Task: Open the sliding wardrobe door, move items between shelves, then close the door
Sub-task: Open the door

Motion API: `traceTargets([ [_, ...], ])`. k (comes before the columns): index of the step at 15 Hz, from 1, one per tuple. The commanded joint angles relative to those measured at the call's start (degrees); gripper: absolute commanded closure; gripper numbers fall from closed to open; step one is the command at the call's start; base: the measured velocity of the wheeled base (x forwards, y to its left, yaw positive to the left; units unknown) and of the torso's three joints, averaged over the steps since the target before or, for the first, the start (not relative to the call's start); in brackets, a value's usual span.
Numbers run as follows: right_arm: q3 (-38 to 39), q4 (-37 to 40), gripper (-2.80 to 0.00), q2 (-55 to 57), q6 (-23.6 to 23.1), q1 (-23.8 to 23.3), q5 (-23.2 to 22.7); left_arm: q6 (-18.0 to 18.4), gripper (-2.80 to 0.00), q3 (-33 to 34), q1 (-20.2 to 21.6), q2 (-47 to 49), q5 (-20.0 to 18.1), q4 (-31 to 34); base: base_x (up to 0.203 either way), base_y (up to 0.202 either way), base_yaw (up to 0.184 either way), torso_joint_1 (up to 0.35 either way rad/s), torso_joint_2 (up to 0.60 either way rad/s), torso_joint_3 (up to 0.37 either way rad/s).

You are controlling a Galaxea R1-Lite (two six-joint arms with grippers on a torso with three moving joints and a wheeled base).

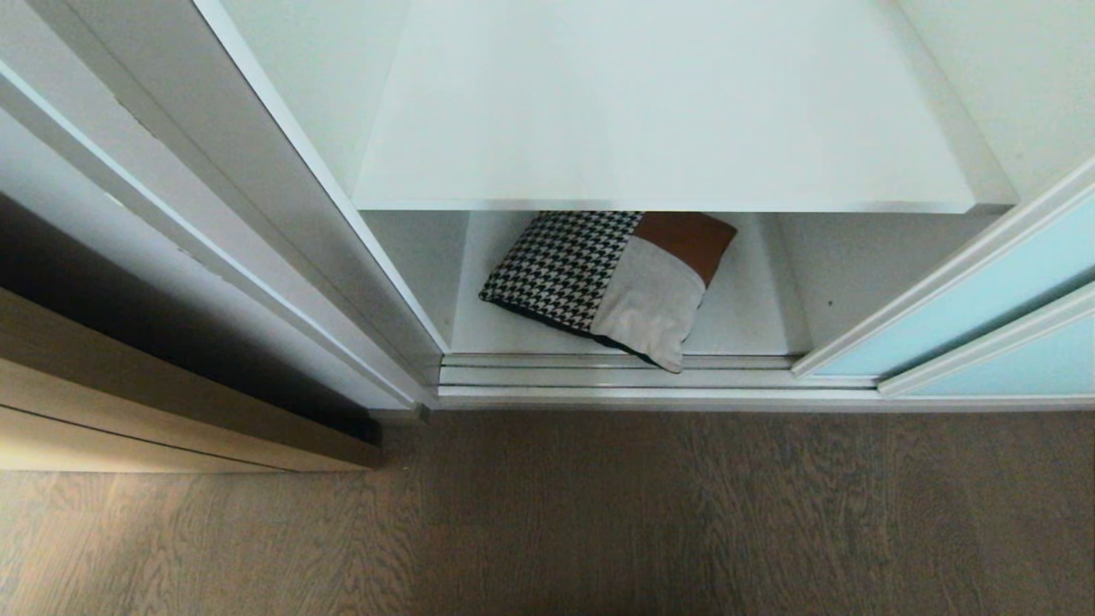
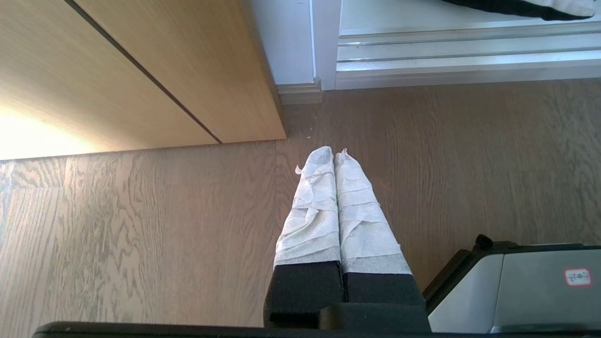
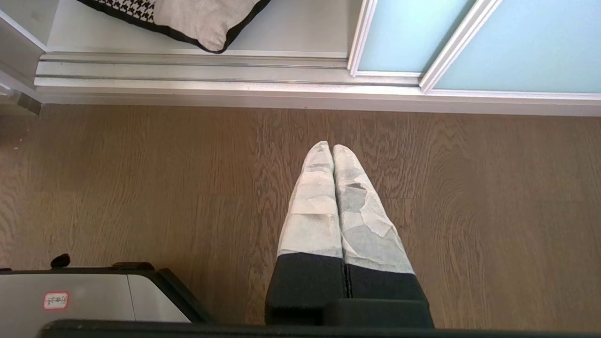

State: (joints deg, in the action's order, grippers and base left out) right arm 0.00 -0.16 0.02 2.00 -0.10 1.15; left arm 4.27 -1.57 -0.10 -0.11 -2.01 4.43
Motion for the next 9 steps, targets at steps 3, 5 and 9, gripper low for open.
traceTargets([
  [3,0.0,0.0,0.00,0.0,0.0,0.0,0.0,0.0,0.00,0.0,0.0,0.2,0.0,0.1,0.000,0.000,0.000,0.000,0.00,0.000],
  [5,0.0,0.0,0.00,0.0,0.0,0.0,0.0,0.0,0.00,0.1,0.0,0.1,0.0,-0.1,0.000,0.000,0.000,0.000,0.00,0.000],
  [9,0.0,0.0,0.00,0.0,0.0,0.0,0.0,0.0,0.00,1.6,0.0,0.1,0.2,-4.4,0.000,0.000,0.000,0.000,0.00,0.000],
])
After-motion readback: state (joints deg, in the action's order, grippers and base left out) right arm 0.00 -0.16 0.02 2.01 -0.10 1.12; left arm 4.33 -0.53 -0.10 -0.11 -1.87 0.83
